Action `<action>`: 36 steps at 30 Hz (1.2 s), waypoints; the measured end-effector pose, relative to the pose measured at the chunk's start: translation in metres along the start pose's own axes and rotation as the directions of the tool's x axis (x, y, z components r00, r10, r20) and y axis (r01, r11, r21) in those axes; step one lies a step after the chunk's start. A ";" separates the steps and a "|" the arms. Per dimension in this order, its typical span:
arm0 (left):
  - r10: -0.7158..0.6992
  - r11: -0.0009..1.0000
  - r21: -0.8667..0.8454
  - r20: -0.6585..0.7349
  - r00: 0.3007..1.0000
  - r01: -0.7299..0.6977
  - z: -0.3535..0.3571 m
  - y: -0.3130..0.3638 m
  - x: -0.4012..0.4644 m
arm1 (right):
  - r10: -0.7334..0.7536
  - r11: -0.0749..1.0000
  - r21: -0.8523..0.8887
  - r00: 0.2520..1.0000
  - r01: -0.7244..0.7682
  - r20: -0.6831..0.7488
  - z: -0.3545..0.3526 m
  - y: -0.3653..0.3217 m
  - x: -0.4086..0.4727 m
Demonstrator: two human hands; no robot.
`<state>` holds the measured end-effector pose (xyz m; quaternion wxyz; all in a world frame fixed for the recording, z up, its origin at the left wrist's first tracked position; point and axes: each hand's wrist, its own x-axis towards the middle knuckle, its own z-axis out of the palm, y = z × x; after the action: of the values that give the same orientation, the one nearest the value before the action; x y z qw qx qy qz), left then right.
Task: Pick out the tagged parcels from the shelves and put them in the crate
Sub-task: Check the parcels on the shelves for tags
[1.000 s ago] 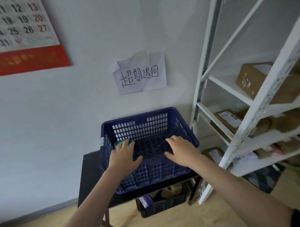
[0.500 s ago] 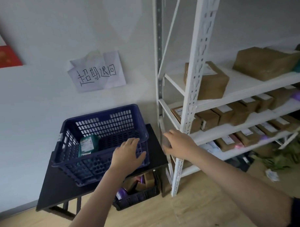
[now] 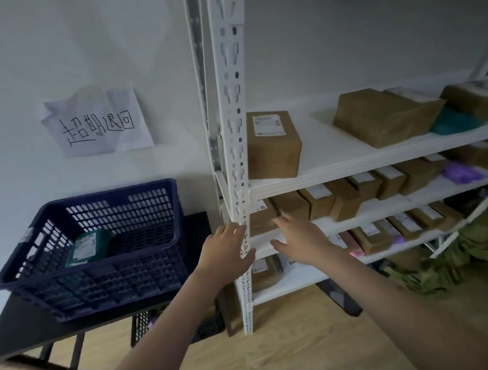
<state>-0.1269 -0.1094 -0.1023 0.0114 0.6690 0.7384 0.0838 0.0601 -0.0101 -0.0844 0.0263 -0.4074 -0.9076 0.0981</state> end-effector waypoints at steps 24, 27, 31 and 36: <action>-0.213 0.977 0.020 -0.037 0.976 0.214 0.030 0.341 0.171 | -0.165 0.986 0.029 0.986 0.165 0.012 -0.104 0.376 -0.048; -0.212 0.977 0.005 -0.083 0.974 0.214 0.024 0.375 0.190 | -0.173 0.984 0.032 0.985 0.173 -0.011 -0.122 0.415 -0.045; -0.230 0.973 0.007 -0.089 0.969 0.232 0.017 0.397 0.221 | -0.176 0.981 0.075 0.982 0.181 -0.069 -0.147 0.452 -0.030; -0.252 0.966 0.018 -0.140 0.958 0.257 0.012 0.411 0.257 | -0.171 0.978 0.096 0.977 0.184 -0.126 -0.163 0.485 -0.005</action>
<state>0.2529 0.1839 -0.0324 -0.0404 0.5612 0.8188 0.1138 0.4409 0.3263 -0.0211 0.1102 -0.3276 -0.9307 0.1199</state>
